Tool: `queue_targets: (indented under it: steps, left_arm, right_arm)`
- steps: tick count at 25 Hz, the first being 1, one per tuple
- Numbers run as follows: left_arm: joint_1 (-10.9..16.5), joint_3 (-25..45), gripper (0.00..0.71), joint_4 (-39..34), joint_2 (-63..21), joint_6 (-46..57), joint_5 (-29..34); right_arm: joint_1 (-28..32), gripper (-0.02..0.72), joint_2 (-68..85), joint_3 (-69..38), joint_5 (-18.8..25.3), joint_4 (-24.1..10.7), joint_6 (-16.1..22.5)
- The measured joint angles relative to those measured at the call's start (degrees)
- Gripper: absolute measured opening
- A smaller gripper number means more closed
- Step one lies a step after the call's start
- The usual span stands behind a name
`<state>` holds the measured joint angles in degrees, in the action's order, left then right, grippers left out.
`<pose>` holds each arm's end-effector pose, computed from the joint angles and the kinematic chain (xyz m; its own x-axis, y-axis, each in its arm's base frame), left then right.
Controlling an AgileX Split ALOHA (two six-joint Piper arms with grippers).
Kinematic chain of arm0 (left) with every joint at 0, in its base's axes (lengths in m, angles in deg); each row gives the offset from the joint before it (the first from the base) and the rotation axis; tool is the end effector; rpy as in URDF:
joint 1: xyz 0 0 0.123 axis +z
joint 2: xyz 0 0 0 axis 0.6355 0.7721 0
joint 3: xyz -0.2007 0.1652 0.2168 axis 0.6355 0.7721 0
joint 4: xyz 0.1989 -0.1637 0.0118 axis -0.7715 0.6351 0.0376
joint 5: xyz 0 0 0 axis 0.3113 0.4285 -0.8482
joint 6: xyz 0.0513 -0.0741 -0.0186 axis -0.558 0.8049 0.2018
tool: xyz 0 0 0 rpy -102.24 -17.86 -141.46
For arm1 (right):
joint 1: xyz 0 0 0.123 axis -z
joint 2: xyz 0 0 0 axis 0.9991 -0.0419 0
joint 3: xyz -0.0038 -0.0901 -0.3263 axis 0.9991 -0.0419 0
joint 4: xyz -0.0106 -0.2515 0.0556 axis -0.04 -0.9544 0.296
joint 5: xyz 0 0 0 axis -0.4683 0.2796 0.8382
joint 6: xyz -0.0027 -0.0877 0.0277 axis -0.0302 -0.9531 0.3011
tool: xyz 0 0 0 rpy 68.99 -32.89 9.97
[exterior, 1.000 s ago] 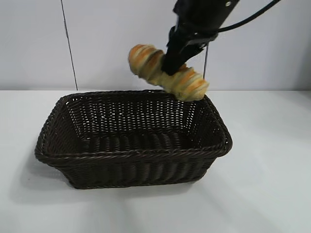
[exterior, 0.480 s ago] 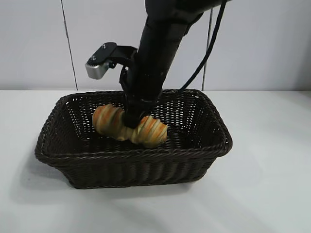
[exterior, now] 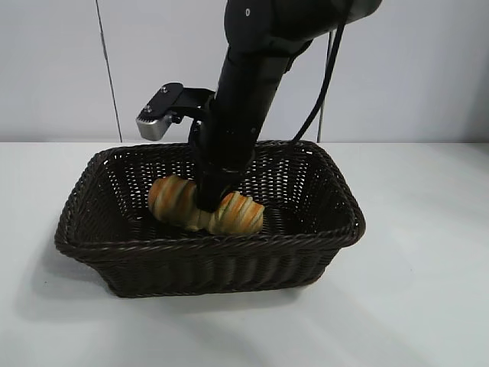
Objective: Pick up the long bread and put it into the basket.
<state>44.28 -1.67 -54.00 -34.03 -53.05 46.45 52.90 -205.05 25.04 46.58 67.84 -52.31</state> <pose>-0.0552 -0.0106 0.2695 -0.5165 0.0099 -0.8562 -0.0014 0.9999 0.0124 0.4160 0.2974 0.2422 -0.1566 -0.9140 -0.3742 -0.9382 0.2560 -0.2328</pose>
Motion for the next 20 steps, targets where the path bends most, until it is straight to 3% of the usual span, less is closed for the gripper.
queue_targets:
  steps: [3, 7, 12, 16, 20]
  left_arm:
    - [0.0, 0.0, 0.687, 0.0, 0.0, 0.0, 0.0]
    - [0.0, 0.0, 0.687, 0.0, 0.0, 0.0, 0.0]
    - [0.0, 0.0, 0.687, 0.0, 0.0, 0.0, 0.0]
    - [0.0, 0.0, 0.687, 0.0, 0.0, 0.0, 0.0]
    - [0.0, 0.0, 0.687, 0.0, 0.0, 0.0, 0.0]
  right_arm:
    - [0.0, 0.681, 3.14, 1.88, 1.06, -0.63, 5.69]
    - [0.0, 0.691, 6.65, 5.27, 3.53, -2.93, 18.13]
    - [2.88, 0.694, 7.57, 11.66, 10.63, -4.44, 30.99]
    - [10.05, 0.694, 7.57, 15.33, 14.7, -4.8, 36.75]
    - [18.52, 0.694, 7.59, 16.35, 18.88, -5.92, 38.46]
